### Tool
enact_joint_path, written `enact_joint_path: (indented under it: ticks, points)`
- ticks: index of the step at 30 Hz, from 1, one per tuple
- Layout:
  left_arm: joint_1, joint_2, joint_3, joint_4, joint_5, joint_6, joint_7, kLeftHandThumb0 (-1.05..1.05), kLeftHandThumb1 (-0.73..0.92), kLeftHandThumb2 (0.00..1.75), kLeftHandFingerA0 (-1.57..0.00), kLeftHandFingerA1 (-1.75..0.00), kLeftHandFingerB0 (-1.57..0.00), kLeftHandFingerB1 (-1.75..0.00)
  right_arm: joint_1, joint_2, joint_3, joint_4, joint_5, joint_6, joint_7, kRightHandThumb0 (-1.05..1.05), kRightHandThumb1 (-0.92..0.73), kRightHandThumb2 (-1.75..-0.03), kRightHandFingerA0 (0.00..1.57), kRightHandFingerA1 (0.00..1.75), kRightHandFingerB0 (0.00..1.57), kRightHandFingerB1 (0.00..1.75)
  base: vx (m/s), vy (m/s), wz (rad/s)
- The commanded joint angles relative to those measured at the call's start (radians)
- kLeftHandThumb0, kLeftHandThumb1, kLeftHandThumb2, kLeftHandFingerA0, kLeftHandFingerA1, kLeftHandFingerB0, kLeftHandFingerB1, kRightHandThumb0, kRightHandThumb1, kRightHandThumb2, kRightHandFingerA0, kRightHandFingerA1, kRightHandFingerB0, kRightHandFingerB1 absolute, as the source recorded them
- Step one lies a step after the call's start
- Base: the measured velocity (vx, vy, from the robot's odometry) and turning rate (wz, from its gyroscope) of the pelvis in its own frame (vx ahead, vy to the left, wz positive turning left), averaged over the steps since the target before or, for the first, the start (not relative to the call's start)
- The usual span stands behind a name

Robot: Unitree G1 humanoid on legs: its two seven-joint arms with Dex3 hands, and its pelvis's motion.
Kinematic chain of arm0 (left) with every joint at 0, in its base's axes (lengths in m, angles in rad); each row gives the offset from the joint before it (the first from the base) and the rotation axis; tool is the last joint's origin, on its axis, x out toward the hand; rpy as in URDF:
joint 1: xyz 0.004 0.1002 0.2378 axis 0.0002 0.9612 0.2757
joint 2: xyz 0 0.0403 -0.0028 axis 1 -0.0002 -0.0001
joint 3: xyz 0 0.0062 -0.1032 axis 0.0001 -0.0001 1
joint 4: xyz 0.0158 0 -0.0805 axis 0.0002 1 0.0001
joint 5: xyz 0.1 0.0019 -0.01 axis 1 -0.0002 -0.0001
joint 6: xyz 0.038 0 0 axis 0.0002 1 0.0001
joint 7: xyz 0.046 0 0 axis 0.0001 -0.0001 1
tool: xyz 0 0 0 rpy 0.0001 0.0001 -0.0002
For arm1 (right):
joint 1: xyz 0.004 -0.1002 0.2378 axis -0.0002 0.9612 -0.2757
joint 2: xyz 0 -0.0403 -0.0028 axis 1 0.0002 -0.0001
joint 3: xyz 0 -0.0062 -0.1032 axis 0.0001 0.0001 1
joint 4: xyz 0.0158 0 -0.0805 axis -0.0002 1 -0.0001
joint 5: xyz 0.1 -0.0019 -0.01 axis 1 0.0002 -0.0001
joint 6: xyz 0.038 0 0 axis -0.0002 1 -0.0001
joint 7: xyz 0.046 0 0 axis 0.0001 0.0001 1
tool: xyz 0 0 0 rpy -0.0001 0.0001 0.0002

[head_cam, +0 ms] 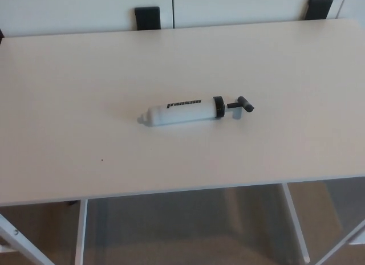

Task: The robot walks towards a desk on which an air pump is kept in the middle. It lifts it up and holds it with its left hand and uses its right hand to compress it by pushing its handle inwards.

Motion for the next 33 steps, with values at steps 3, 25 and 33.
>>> enact_joint_path:
  ticks: [3,25,33]
  points:
    - [-0.132,0.088,0.141,0.776,-0.217,0.071,-0.336,-0.28,0.56,1.07,-0.07,-0.51,-0.07,-0.49,-0.185,-0.189,-0.332,0.717,0.588,0.512,0.361,-0.83,-0.69,-1.12,0.01,0.40,0.00,0.20,0.00,0.000,0.00]
    - [-0.314,0.008,0.140,0.931,-0.188,0.029,-0.003,-0.52,0.74,0.63,-0.19,-0.32,-0.19,-0.28,-0.320,-0.324,-0.459,1.011,0.575,0.646,0.532,-0.92,-0.91,-0.68,0.24,0.38,0.11,0.23,0.00,0.000,0.00]
    - [-0.345,0.015,0.148,0.943,-0.198,0.038,-0.035,-0.48,0.71,0.62,-0.15,-0.32,-0.22,-0.30,-0.306,-0.383,-0.438,0.970,0.535,0.576,0.796,-0.54,-0.62,-0.99,0.49,0.71,0.28,0.57,0.00,0.000,0.00]
